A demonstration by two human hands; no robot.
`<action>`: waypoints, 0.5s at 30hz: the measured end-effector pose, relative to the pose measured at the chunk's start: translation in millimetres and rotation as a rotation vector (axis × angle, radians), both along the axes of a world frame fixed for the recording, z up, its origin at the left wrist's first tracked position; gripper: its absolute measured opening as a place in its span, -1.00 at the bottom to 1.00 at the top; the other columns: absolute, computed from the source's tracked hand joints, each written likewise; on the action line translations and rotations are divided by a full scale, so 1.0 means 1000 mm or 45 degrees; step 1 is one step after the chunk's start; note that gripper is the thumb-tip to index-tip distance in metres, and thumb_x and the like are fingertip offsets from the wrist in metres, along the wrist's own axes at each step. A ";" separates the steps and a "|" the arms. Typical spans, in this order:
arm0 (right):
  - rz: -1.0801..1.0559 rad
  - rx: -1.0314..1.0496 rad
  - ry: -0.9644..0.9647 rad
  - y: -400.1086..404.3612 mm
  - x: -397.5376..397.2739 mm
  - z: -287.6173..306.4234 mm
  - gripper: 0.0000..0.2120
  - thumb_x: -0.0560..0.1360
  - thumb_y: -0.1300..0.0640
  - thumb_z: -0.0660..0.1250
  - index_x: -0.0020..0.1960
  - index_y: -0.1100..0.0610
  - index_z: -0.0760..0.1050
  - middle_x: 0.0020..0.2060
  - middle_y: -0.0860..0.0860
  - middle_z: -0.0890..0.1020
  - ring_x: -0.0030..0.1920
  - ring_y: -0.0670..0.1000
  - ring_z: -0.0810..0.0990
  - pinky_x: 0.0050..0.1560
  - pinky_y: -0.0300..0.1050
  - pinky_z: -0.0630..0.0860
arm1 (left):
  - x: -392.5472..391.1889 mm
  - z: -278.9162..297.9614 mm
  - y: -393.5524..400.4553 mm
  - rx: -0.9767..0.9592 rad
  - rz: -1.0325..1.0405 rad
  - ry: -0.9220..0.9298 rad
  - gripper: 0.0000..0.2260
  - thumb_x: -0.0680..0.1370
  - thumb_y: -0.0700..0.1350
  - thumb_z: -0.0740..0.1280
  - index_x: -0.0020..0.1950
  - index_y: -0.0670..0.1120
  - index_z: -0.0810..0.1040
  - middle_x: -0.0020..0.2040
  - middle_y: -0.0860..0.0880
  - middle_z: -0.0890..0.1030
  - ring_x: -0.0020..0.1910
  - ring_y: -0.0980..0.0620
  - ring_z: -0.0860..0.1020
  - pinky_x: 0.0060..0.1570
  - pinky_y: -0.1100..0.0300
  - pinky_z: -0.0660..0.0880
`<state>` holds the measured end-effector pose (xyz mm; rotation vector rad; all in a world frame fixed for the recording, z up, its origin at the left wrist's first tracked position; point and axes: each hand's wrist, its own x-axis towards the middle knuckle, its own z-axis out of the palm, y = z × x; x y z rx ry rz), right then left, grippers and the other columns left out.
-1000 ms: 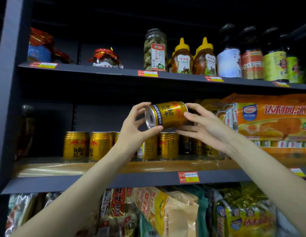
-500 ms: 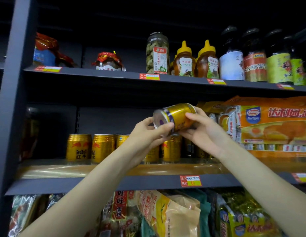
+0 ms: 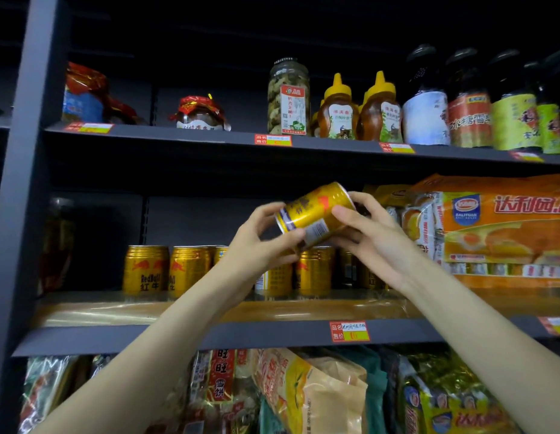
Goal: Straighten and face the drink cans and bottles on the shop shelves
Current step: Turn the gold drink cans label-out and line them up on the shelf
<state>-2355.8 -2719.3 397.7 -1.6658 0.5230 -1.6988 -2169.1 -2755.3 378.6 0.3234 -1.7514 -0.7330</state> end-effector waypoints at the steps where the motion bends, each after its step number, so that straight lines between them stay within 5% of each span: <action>1: -0.056 -0.068 0.078 0.001 -0.001 -0.001 -0.53 0.27 0.16 0.43 0.16 0.01 0.43 0.07 0.06 0.59 0.09 0.04 0.61 -0.01 -0.10 0.59 | 0.000 -0.001 -0.003 -0.044 0.080 -0.098 -0.49 0.41 -0.14 0.45 0.32 0.03 0.37 0.25 0.03 0.49 0.10 0.07 0.58 0.01 0.22 0.58; 5: -0.215 -0.282 0.357 -0.001 -0.002 -0.004 -0.29 0.19 0.15 0.51 0.24 -0.18 0.31 0.13 -0.10 0.58 0.19 -0.10 0.54 0.19 -0.08 0.51 | -0.004 -0.004 -0.014 -0.197 0.235 -0.245 -0.47 0.37 -0.21 0.49 0.22 0.12 0.35 0.25 0.07 0.48 0.24 0.10 0.48 0.15 0.19 0.51; 9: -0.250 -0.314 0.392 -0.001 -0.004 -0.002 -0.27 0.21 0.17 0.51 0.27 -0.19 0.28 0.18 -0.09 0.55 0.21 -0.11 0.53 0.19 -0.09 0.50 | -0.005 0.000 -0.018 -0.229 0.200 -0.242 -0.47 0.36 -0.23 0.49 0.17 0.15 0.35 0.23 0.10 0.49 0.25 0.12 0.46 0.12 0.34 0.48; 15: 0.124 0.169 -0.232 -0.010 0.004 -0.001 -0.57 0.40 0.05 0.37 0.25 0.03 0.42 0.15 0.17 0.57 0.09 0.13 0.61 -0.03 0.00 0.59 | -0.009 0.000 0.008 -0.238 0.175 -0.005 -0.54 0.33 0.01 0.44 0.19 0.05 0.43 0.18 0.01 0.53 0.07 0.10 0.58 0.05 0.22 0.55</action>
